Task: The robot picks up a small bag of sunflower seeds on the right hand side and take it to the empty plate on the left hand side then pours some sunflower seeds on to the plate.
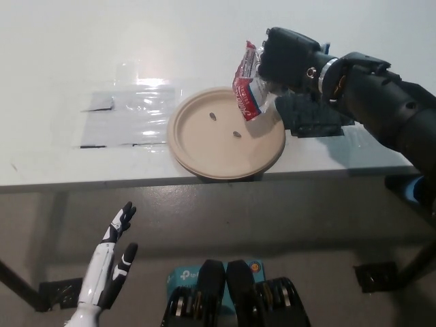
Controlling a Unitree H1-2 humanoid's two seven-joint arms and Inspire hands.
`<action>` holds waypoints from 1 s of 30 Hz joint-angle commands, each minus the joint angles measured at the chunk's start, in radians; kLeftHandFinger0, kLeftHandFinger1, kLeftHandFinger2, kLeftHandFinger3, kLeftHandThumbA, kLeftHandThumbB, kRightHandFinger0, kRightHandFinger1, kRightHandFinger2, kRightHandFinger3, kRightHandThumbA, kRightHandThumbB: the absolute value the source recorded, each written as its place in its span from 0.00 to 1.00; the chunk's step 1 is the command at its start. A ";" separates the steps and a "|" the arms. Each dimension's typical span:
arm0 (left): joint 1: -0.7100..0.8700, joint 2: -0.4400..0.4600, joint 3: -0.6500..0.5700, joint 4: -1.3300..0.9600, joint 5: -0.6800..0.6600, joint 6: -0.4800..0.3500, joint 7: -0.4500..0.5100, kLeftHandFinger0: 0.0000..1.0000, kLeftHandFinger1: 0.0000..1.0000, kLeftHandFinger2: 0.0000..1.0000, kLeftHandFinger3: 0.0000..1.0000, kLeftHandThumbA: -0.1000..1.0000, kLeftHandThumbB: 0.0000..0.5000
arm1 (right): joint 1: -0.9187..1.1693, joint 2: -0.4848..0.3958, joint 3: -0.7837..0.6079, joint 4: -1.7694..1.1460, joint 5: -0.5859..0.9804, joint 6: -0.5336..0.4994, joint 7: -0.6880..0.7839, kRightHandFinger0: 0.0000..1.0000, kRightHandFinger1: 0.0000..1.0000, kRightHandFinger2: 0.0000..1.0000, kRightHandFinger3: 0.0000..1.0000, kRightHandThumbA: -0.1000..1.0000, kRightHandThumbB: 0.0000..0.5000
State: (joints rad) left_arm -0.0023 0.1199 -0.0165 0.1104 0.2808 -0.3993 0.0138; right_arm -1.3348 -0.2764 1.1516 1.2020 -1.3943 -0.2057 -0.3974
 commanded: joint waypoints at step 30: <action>0.016 0.001 0.009 0.002 -0.012 -0.054 0.027 1.00 1.00 1.00 1.00 1.00 0.63 | -0.014 0.000 -0.312 0.063 0.266 -0.012 -0.098 0.00 0.01 0.18 0.15 0.00 0.61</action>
State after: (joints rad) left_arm 0.0110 0.1196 -0.0109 0.1232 0.2789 -0.4165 0.0141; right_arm -1.2954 -0.2746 0.9737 1.2435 -1.3095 -0.2228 -0.4403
